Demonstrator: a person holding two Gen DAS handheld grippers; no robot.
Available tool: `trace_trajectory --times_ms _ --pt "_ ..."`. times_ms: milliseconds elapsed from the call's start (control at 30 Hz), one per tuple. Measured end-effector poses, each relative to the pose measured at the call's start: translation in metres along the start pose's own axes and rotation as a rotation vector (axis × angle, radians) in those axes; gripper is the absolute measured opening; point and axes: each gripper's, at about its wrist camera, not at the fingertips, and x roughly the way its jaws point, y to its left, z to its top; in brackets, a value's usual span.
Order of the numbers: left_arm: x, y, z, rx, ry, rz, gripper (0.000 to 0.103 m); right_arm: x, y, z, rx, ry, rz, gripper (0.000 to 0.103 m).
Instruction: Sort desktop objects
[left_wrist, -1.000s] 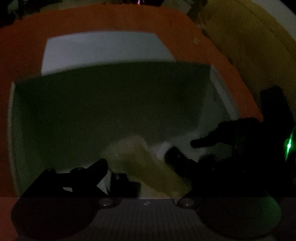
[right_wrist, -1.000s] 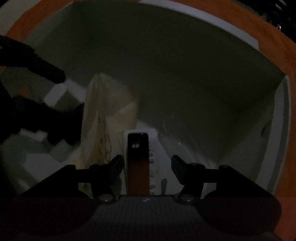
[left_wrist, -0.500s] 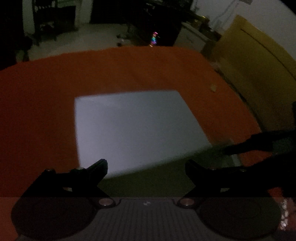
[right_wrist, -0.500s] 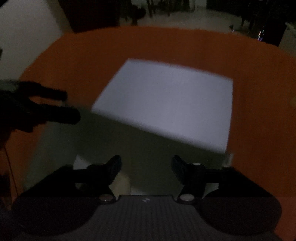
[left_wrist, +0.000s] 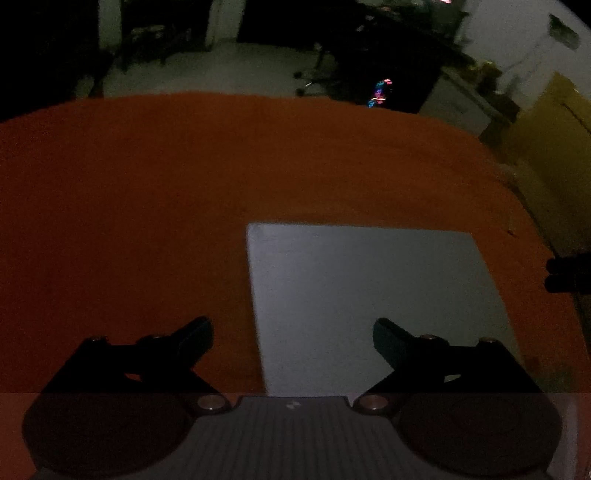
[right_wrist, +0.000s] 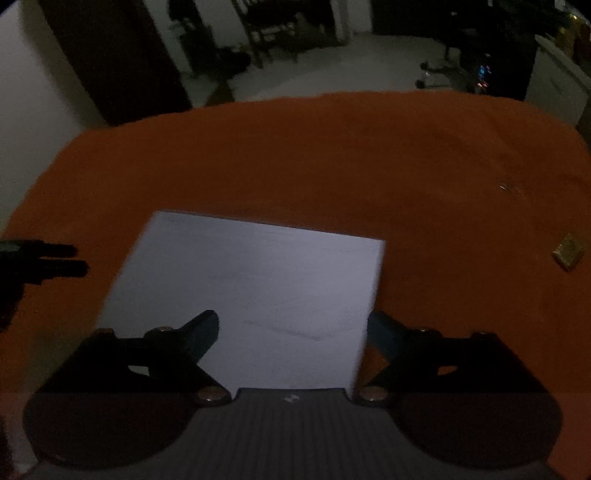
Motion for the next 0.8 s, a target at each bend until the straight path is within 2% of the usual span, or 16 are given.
trace_trajectory --times_ms 167,300,400,533,633,800 --pt "0.030 0.017 -0.001 -0.043 0.009 -0.002 0.095 0.043 -0.039 0.000 0.004 0.047 -0.101 0.095" --pt "0.041 0.020 -0.002 -0.048 0.032 -0.014 0.095 0.058 -0.060 -0.006 0.093 0.057 -0.076 0.095" --pt "0.052 0.014 -0.001 -0.009 0.067 0.013 0.095 0.073 -0.071 -0.005 0.146 0.079 -0.031 0.097" --pt "0.063 0.013 0.001 -0.017 0.093 0.020 0.101 0.073 -0.062 -0.008 0.138 0.105 -0.021 0.099" --pt "0.060 0.021 -0.009 -0.040 0.104 0.007 0.102 0.073 -0.054 -0.012 0.118 0.136 -0.018 0.099" --pt "0.069 0.017 -0.016 -0.013 0.154 -0.012 0.102 0.089 -0.042 -0.012 0.111 0.170 -0.002 0.099"
